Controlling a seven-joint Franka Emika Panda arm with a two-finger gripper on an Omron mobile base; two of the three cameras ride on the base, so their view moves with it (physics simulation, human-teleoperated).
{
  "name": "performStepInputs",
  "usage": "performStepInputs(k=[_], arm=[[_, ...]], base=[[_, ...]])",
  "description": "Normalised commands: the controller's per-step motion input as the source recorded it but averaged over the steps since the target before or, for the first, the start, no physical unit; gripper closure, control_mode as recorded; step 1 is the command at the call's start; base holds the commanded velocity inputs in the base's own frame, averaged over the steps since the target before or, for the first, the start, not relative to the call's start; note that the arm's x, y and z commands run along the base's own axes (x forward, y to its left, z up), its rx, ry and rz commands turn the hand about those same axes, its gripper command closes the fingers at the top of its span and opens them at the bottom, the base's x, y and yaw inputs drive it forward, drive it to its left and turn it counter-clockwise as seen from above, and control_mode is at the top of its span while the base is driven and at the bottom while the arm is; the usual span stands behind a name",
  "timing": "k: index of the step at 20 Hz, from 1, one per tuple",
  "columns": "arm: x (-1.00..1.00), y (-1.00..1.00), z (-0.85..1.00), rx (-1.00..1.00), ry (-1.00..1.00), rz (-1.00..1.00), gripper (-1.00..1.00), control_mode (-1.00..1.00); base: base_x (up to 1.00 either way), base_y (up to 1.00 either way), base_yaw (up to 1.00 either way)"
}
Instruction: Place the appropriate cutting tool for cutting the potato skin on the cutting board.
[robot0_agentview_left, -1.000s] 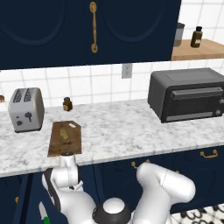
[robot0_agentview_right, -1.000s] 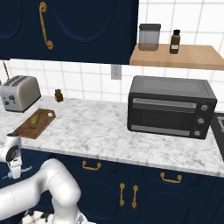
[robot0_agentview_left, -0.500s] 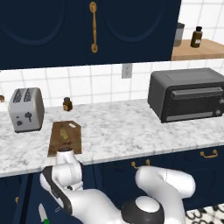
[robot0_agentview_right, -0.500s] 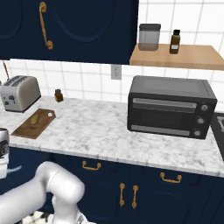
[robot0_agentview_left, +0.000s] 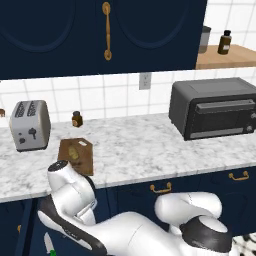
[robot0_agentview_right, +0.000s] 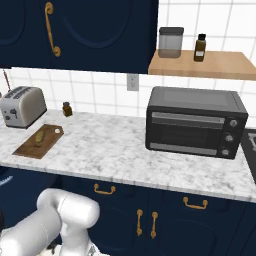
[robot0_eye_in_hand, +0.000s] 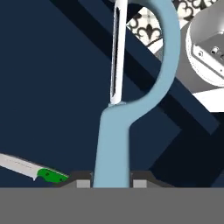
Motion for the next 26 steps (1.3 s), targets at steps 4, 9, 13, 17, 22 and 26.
performStepInputs(k=[4,9,13,17,22,26], arm=[[0.42,0.00,1.00,-0.24,-0.06,-0.01,1.00,-1.00],[0.82,0.00,0.83,-0.17,0.00,-0.01,1.00,-1.00],[0.96,0.00,0.22,-0.05,0.01,0.00,1.00,-1.00],[1.00,0.00,-0.02,0.00,0.01,0.05,1.00,-1.00],[0.98,0.00,-0.27,0.00,0.00,0.13,1.00,-1.00],[0.96,0.08,-0.49,0.01,0.09,0.12,1.00,-1.00]], base=[[0.00,0.00,0.00],[0.00,0.00,0.00],[0.00,0.00,0.00],[0.00,0.00,0.00],[0.00,0.00,0.00],[0.00,0.00,0.00]])
